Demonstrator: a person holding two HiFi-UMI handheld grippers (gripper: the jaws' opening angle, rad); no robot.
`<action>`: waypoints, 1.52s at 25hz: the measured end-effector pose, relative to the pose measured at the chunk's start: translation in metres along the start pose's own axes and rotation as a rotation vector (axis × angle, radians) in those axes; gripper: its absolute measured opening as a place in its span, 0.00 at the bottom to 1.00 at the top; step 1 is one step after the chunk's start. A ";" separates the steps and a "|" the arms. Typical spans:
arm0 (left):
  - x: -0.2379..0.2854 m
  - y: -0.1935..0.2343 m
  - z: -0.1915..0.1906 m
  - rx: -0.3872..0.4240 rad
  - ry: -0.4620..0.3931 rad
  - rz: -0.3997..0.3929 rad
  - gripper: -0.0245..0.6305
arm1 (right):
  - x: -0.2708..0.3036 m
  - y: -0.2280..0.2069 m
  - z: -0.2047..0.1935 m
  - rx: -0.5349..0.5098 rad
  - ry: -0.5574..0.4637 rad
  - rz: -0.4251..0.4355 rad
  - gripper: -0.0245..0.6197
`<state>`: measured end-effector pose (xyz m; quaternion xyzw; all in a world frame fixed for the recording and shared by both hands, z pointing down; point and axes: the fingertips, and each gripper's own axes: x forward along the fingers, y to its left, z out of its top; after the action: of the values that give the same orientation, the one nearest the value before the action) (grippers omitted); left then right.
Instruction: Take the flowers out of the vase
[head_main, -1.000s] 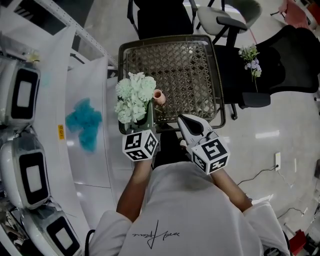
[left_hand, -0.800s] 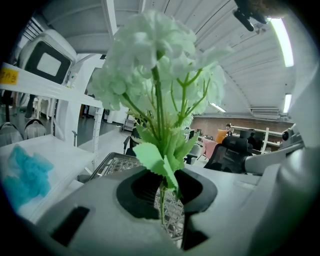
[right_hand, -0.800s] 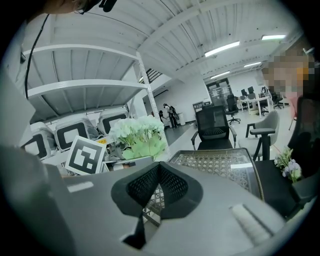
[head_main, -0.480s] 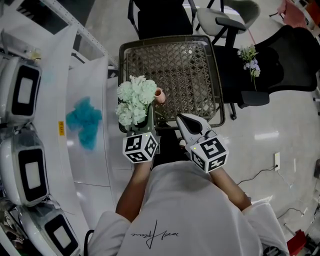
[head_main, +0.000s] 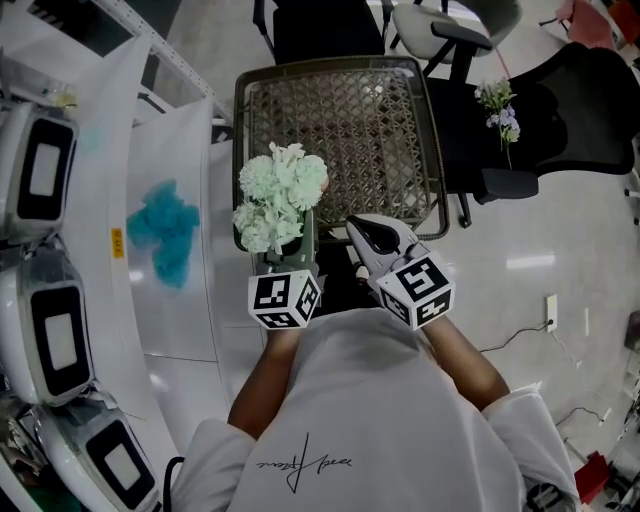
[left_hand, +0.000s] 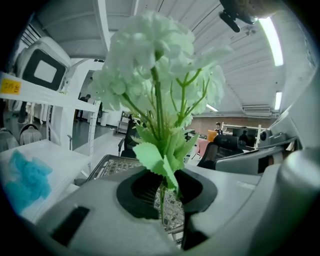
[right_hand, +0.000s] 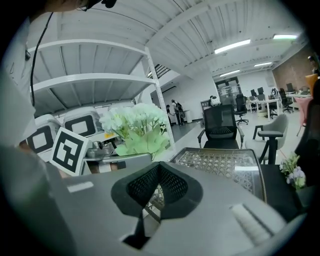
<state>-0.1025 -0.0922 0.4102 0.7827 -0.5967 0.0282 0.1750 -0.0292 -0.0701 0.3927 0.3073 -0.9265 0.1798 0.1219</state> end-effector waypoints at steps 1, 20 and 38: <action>-0.002 -0.002 0.001 0.000 -0.001 -0.007 0.14 | 0.001 0.001 -0.001 -0.003 0.005 0.009 0.05; -0.024 -0.014 -0.003 -0.020 0.025 -0.020 0.14 | 0.003 0.001 -0.004 -0.070 0.059 0.134 0.05; -0.014 -0.015 0.002 -0.052 0.025 -0.005 0.14 | -0.007 -0.012 0.006 -0.062 0.045 0.177 0.05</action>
<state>-0.0931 -0.0762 0.4015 0.7790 -0.5929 0.0218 0.2028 -0.0167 -0.0778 0.3881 0.2164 -0.9521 0.1681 0.1359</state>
